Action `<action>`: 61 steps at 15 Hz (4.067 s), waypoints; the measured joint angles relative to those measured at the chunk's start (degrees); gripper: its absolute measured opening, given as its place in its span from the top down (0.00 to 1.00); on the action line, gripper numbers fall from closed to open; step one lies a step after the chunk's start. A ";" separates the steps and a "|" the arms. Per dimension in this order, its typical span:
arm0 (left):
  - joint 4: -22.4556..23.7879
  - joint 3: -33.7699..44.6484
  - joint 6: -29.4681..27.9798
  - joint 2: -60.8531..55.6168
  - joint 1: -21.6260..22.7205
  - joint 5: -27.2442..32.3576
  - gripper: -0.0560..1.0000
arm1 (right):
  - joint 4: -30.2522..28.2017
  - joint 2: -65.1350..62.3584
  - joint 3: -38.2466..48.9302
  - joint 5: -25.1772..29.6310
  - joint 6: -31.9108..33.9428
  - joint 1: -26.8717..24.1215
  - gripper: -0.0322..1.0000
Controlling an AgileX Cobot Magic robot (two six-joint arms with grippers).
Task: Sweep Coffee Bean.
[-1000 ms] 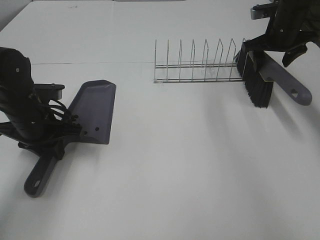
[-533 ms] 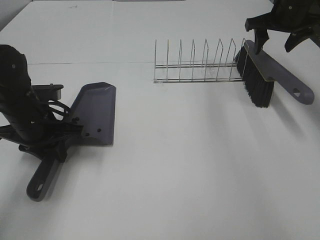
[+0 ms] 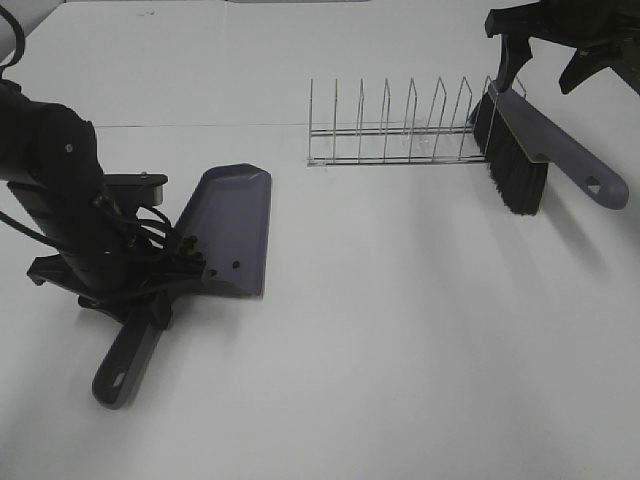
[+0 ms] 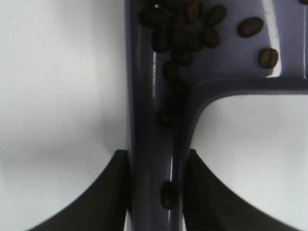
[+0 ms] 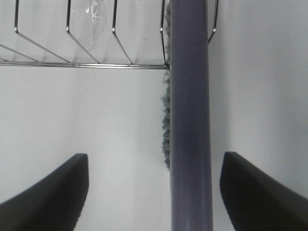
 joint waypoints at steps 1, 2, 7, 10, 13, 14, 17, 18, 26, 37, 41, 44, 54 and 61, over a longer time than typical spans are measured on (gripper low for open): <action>0.00 0.00 0.00 0.00 0.00 -0.06 0.69 | 0.23 -0.11 0.00 0.29 0.00 0.00 0.36; 0.00 0.00 0.00 0.00 0.00 -0.06 0.66 | 0.40 -0.40 0.00 0.29 0.00 0.00 0.36; 0.00 0.00 0.00 -0.11 0.00 -2.06 0.43 | 0.63 -0.97 0.00 0.40 0.00 0.11 0.36; 0.29 0.00 0.00 -2.81 0.06 -1.32 0.42 | -0.34 -1.43 0.00 0.46 -0.06 2.35 0.36; 3.21 0.00 -0.11 -9.34 0.06 4.13 0.42 | -1.15 -4.81 0.00 0.52 -0.06 5.56 0.36; 3.61 0.00 -0.23 -10.89 0.06 5.39 0.42 | -1.15 -5.73 0.00 0.57 -0.06 6.02 0.36; 5.44 0.00 -1.32 -25.10 0.06 15.24 0.42 | -1.15 -16.62 7.91 0.40 -0.06 7.28 0.36; 5.61 0.00 -1.32 -28.71 0.06 17.82 0.42 | -1.15 -20.05 11.92 0.40 -0.06 7.28 0.36; 10.94 6.47 -1.43 -57.35 0.06 29.85 0.42 | -1.38 -56.38 56.95 0.57 -0.06 7.28 0.36; 10.37 27.85 7.62 -96.72 0.06 30.77 0.42 | -1.09 -117.06 88.41 0.92 -4.30 7.28 0.36; 8.31 30.02 11.97 -106.28 0.06 27.56 0.42 | 0.00 -129.55 89.67 -0.46 -6.65 7.28 0.36; 7.56 30.94 13.24 -106.97 0.06 26.24 0.42 | 0.00 -128.86 91.79 -6.70 -8.14 7.28 0.36; 7.22 31.00 13.81 -106.97 0.06 26.13 0.42 | 0.00 -128.80 92.13 -8.14 -8.19 7.28 0.36; 7.22 31.00 13.81 -106.97 0.97 26.13 0.42 | 0.00 -128.80 92.13 -8.19 -8.19 7.28 0.36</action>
